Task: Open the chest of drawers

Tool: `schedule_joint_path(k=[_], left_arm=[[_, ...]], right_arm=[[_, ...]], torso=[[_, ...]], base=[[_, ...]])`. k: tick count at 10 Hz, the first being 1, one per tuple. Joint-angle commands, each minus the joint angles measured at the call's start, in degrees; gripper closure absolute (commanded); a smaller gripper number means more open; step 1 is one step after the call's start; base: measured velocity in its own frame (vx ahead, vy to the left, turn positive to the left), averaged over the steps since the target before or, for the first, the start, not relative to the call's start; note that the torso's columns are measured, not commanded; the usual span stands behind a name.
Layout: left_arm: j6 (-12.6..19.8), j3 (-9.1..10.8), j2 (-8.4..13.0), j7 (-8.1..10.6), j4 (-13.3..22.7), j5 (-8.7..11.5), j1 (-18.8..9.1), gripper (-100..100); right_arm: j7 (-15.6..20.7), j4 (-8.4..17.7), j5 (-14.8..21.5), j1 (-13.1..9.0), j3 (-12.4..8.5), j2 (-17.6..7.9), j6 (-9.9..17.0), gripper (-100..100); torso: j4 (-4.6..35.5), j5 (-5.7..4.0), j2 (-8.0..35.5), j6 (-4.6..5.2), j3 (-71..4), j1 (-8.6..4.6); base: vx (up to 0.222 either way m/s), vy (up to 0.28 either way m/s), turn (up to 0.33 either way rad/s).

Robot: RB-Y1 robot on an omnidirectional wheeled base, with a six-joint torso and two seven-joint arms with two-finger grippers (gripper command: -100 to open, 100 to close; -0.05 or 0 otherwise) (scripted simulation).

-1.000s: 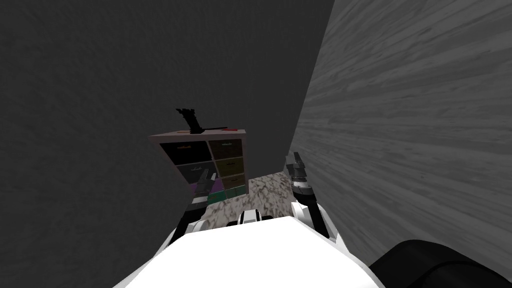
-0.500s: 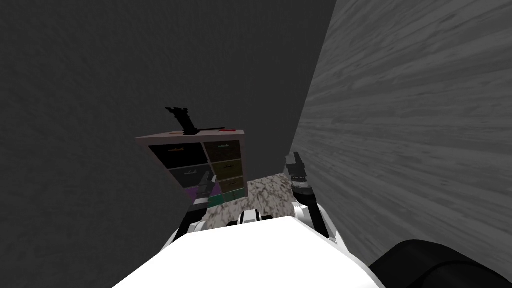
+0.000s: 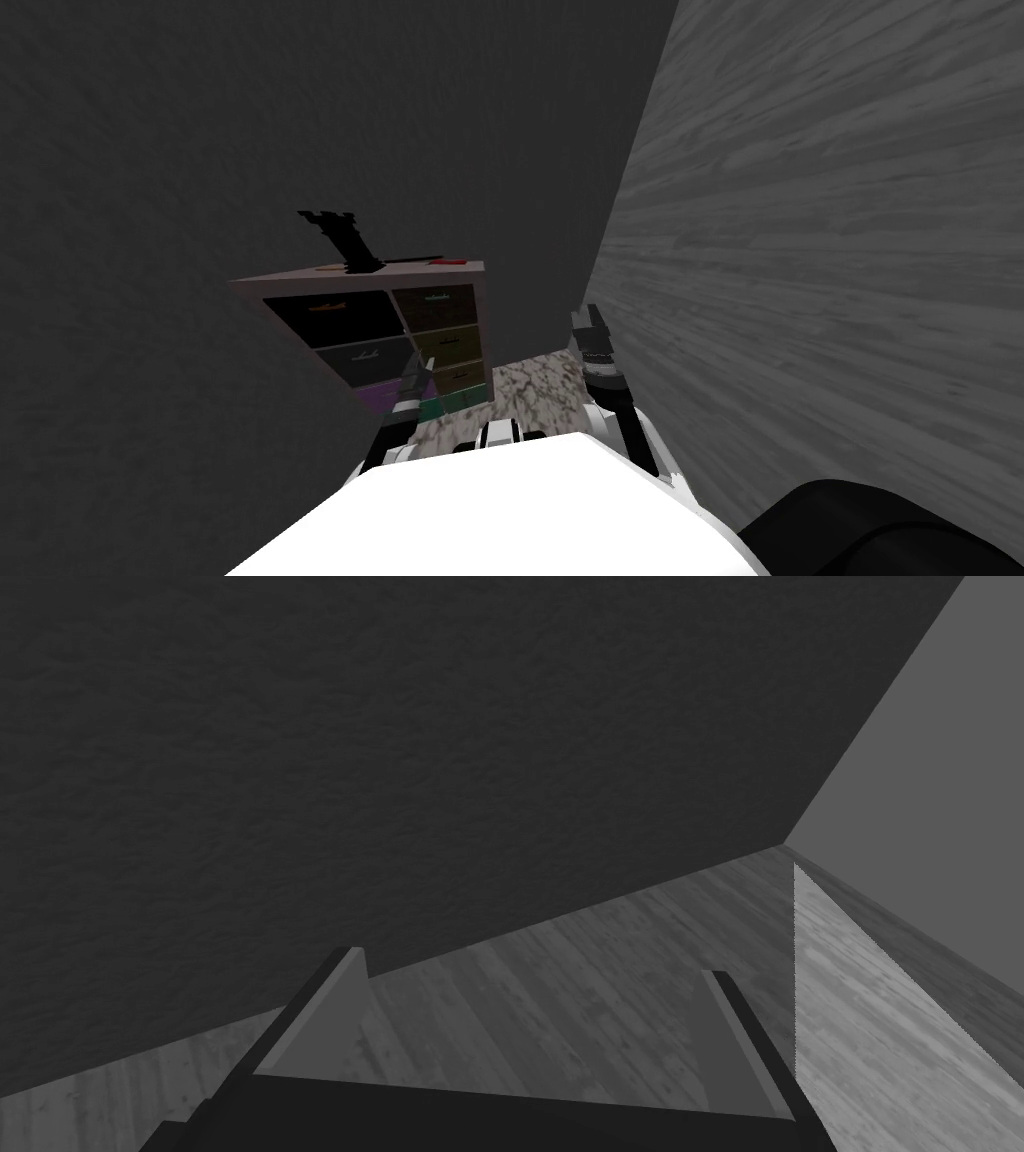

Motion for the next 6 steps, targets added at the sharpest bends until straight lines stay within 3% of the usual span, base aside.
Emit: schedule_joint_path(k=[1, 6], left_arm=[[-0.41, 0.36, -1.5, 0.44, 3.56, 0.33, -1.18, -100], [-1.34, 0.71, -7.48, 0.95, 8.43, 0.7, -2.52, -100]], right_arm=[[0.0, 0.0, 0.0, 0.0, 0.0, 0.0, 0.0, 0], [0.0, 0.0, 0.0, 0.0, 0.0, 0.0, 0.0, 0]], torso=[[0.0, 0.0, -0.01, 0.01, -0.01, -0.02], [0.0, 0.0, -0.01, 0.0, 0.0, -0.02]], base=[[0.105, -0.036, -0.001], [0.074, -0.026, 0.0]])
